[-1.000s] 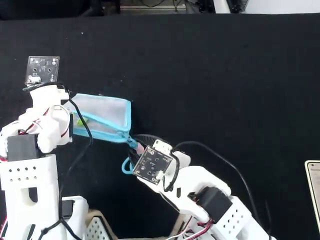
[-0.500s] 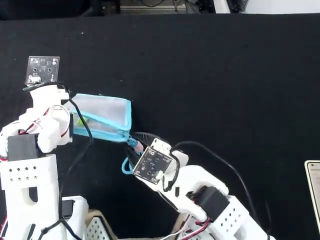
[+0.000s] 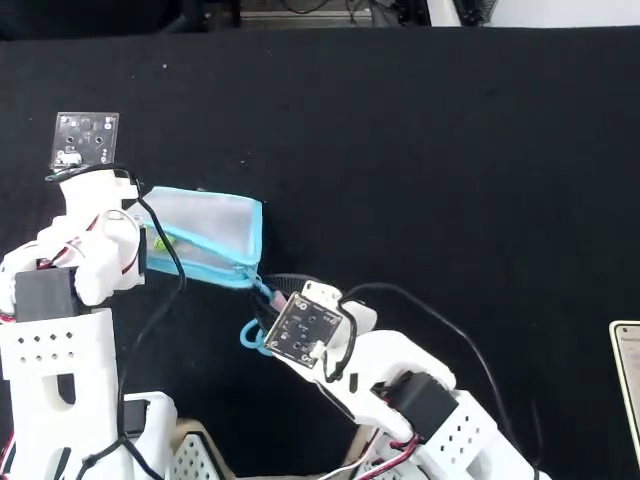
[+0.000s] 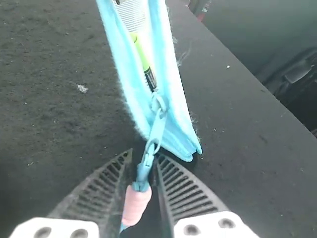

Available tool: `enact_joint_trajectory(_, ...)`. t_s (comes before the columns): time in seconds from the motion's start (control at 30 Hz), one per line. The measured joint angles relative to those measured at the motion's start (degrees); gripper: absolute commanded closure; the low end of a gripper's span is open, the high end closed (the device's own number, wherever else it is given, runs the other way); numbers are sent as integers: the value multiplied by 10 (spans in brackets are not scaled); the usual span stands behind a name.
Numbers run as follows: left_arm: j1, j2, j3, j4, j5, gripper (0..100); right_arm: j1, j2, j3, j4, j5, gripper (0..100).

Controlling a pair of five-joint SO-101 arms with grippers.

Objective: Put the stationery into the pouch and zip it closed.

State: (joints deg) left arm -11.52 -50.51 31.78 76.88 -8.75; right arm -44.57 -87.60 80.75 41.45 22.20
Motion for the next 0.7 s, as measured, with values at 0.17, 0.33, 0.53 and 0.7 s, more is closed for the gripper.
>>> enact_joint_trajectory(0.17,1,0,0,0,0,970,35,0,0,-10,0,988)
enact_joint_trajectory(0.33,5,0,0,0,0,970,66,0,-9,-11,0,988)
enact_joint_trajectory(0.53,5,-3,0,0,0,970,72,0,-67,44,1,988)
enact_joint_trajectory(0.7,6,-4,0,0,0,970,72,0,-89,46,1,988)
